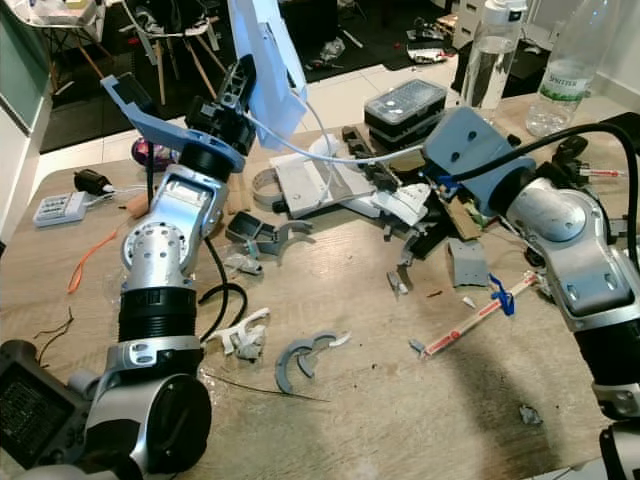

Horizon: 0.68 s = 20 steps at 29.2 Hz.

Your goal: Picking trash to rubbish bin

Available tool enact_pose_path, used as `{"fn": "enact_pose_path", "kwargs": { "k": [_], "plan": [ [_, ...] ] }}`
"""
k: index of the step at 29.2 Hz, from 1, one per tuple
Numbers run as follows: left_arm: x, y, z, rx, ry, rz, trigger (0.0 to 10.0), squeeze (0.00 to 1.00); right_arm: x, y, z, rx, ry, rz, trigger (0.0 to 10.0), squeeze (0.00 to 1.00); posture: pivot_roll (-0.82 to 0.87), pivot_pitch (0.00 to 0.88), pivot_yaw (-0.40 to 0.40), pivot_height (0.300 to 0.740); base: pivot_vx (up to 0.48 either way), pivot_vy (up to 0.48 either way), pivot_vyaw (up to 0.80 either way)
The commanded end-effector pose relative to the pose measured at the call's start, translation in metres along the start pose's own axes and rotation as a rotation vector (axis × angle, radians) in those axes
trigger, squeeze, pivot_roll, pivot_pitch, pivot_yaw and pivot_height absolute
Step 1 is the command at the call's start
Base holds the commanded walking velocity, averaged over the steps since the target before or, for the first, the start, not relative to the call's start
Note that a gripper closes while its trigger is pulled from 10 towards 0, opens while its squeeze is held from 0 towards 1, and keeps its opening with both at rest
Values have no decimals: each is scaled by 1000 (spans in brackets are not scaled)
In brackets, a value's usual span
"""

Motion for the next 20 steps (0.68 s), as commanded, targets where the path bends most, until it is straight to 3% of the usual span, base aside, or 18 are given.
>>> {"fn": "enact_pose_path", "kwargs": {
  "k": [1,8,10,11,13,15,16,18,20],
  "plan": [
    [1,2,-1,-1,-2,-13,10000,0,-1,-3,4,-2,15,1,0,0,-57,63,84,740,0,0,0],
    [1,3,-1,-5,-4,-12,10000,0,1,-12,6,-15,23,37,0,0,-57,63,84,740,0,0,0],
    [0,3,0,-10,-2,-13,10000,0,6,-4,3,-127,30,-31,0,0,-57,63,84,740,0,0,0],
    [0,3,0,-10,-2,-13,10000,0,6,-4,3,-127,30,-31,0,0,-57,63,84,740,0,0,0],
    [1,3,1,-15,3,-13,10000,0,16,18,8,-242,119,-164,0,0,-58,66,87,740,0,0,0],
    [2,2,3,-19,10,-9,10000,0,31,52,6,-361,207,-374,0,0,-58,66,87,740,0,0,0],
    [2,2,3,-19,10,-9,10000,0,31,52,6,-361,207,-374,0,0,-58,66,87,740,0,0,0],
    [2,0,3,-21,13,-5,10000,0,47,75,4,-415,274,-522,0,0,-67,68,88,740,0,0,0],
    [1,-1,3,-24,12,-2,10000,0,53,82,4,-427,302,-571,0,0,-67,68,88,740,0,0,0]
  ]
}}
Point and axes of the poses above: a point about 5 cm out from each wrist's last joint towards the gripper, its own x axis pointing back from the gripper into the wrist, its own y axis along the axis of the wrist's last joint, z = x × y, the point moved 1 cm from there along -x, pointing out of the wrist towards the gripper, and after that the axes turned 9 degrees about -x, right-handed, at the moved point
